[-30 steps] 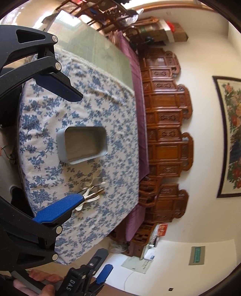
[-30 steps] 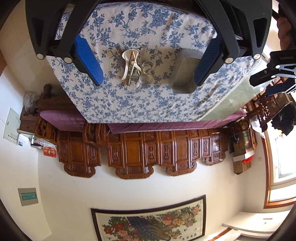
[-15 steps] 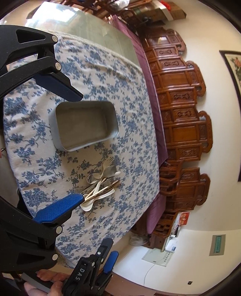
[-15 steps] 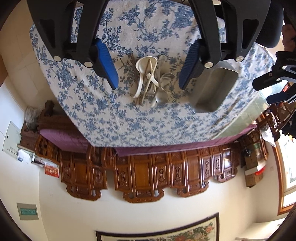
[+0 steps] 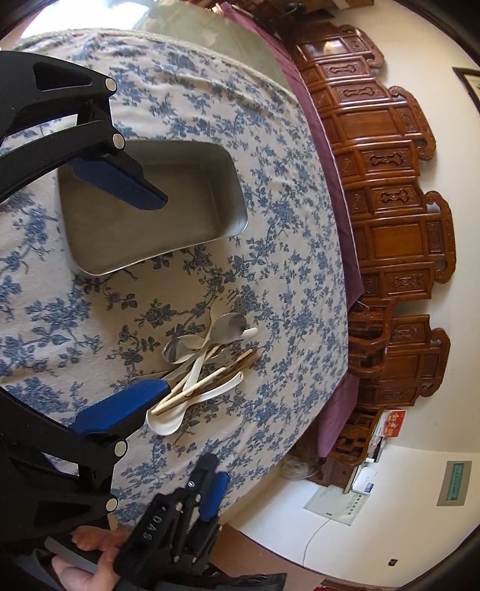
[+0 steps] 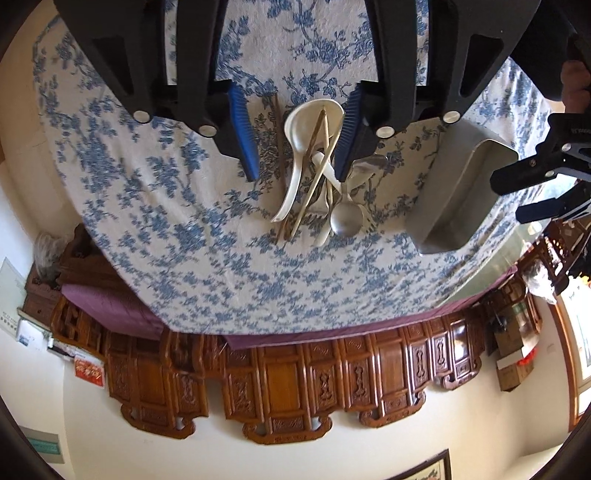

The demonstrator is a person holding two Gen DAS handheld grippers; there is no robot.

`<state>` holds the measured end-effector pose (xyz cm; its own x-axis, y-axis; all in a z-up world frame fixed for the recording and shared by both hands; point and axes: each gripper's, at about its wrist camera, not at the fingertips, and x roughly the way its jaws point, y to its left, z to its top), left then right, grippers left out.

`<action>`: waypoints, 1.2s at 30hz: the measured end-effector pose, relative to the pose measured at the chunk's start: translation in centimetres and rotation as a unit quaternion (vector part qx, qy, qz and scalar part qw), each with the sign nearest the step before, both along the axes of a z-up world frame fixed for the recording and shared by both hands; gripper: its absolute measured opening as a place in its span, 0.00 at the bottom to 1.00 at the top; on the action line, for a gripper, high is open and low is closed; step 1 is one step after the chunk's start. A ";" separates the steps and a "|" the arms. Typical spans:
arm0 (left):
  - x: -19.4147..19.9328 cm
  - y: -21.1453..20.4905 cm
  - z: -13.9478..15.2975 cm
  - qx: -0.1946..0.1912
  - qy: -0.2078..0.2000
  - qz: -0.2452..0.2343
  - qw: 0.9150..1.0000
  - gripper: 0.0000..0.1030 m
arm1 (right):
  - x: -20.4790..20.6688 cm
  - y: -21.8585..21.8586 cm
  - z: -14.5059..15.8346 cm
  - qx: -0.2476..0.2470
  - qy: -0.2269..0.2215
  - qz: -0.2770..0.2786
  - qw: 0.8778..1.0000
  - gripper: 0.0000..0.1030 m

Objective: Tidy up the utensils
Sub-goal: 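Reach the right tool into the utensil pile and grasp a wooden chopstick, then grasp a metal spoon with the left tool while the right tool holds the chopstick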

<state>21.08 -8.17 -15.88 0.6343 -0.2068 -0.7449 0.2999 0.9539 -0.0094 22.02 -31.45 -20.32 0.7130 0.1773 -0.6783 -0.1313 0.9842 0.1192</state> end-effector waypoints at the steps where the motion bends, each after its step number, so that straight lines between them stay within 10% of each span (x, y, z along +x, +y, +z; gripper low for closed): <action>1: 0.3 0.0 -0.3 -0.001 0.002 0.000 1.000 0.84 | 0.4 0.2 -0.4 0.000 0.005 0.004 1.000 0.37; 14: 0.5 0.0 -3.0 -0.004 0.025 0.015 1.000 0.79 | 3.2 4.6 -6.2 -0.026 0.063 0.057 0.996 0.13; 36: 4.0 -4.8 -6.0 0.006 0.062 0.006 0.998 0.61 | 1.3 -2.4 -3.9 0.037 0.010 0.010 0.999 0.06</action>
